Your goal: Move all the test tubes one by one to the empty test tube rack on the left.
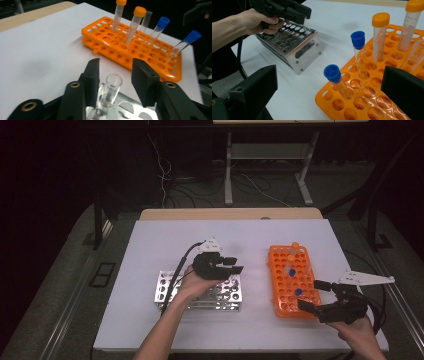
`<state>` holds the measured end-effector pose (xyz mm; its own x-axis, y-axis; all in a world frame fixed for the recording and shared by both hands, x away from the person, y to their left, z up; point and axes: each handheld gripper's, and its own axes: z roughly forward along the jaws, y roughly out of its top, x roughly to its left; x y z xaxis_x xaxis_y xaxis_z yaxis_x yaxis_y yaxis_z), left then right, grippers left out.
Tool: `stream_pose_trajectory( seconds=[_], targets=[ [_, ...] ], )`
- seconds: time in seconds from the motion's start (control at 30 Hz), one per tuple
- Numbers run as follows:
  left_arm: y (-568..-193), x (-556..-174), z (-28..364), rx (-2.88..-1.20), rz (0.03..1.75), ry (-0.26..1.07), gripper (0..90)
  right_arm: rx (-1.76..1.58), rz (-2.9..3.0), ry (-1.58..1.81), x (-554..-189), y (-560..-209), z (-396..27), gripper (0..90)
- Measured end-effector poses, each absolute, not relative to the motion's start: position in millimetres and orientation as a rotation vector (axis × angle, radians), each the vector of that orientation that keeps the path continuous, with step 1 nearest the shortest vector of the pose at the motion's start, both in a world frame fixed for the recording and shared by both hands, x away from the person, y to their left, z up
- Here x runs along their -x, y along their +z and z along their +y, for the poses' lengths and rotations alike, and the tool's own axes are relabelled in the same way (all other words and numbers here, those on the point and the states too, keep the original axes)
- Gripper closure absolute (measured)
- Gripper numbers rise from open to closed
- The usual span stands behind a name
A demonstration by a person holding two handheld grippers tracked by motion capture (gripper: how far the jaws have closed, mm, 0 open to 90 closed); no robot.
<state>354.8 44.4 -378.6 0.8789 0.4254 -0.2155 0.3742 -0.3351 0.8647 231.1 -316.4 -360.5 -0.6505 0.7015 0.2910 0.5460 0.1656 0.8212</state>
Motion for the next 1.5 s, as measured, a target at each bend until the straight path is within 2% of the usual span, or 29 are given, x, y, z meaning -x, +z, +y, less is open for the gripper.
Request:
stream_pose_trajectory(
  seconds=[0.13, 0.2, 0.37, 0.57, 1.03, 1.5],
  targets=[
    [-376, -354, 47, -1.963, 0.628, 0.044, 36.7, -1.229, 2.276, 1.491, -231, -361, -317, 0.4],
    [-373, -351, 49, -1.965, 0.632, 0.041, 32.8, -1.227, 2.275, 1.493, -231, -360, -317, 0.4],
    [-361, -340, 56, -1.959, 0.617, 0.045, 15.1, -1.23, 2.27, 1.492, -231, -359, -319, 0.4],
    [-352, -325, 62, -1.953, 0.621, 0.067, 0.0, -1.234, 2.271, 1.482, -233, -355, -322, 0.4],
    [-355, -294, 92, -1.895, 0.62, 0.09, 0.0, -1.238, 2.27, 1.411, -255, -345, -334, 0.4],
    [-370, -267, 114, -1.859, 0.638, 0.098, 0.0, -1.314, 2.276, 1.337, -283, -358, -343, 0.4]
  ],
)
